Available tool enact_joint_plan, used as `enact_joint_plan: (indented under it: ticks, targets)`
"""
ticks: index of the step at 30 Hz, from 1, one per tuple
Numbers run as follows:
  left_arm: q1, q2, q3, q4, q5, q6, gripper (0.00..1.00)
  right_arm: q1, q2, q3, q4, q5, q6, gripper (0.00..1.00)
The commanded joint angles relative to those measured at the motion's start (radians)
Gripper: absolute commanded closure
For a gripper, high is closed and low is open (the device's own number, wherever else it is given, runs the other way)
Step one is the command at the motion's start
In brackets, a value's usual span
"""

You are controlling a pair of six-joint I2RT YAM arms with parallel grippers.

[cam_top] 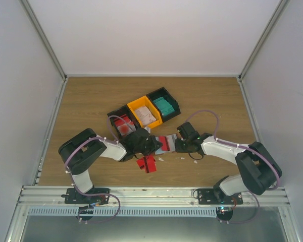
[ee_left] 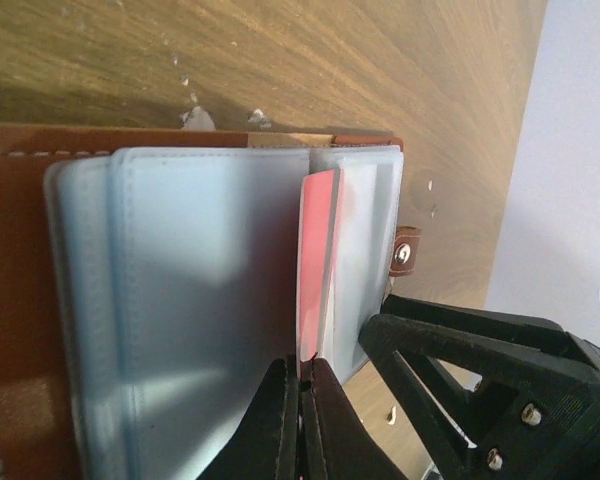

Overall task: Put the credit cards into the card holder
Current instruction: Insert the credit card into the card holder.

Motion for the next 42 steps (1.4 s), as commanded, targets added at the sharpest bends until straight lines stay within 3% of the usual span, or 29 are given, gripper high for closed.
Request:
enact_joint_plan:
  ticks: [1, 12, 20, 31, 42]
  targets:
    - [-0.007, 0.04, 0.026, 0.01, -0.042, 0.025, 1.0, 0.002, 0.039, -0.045, -0.025, -0.082, 0.003, 0.7]
    - [-0.008, 0.107, 0.07, 0.029, -0.011, 0.045, 1.0, 0.003, 0.018, -0.044, -0.009, -0.102, 0.004, 0.7]
    - [-0.021, 0.126, 0.09, 0.019, 0.001, 0.062, 1.0, 0.001, -0.017, -0.038, 0.006, -0.123, 0.025, 0.64]
    - [-0.022, 0.009, -0.006, -0.022, -0.02, 0.017, 1.0, -0.003, -0.012, -0.017, -0.05, -0.03, 0.075, 0.59]
    - [-0.022, 0.082, 0.048, 0.023, 0.028, 0.041, 1.0, -0.007, -0.007, -0.039, 0.054, -0.152, 0.055, 0.53]
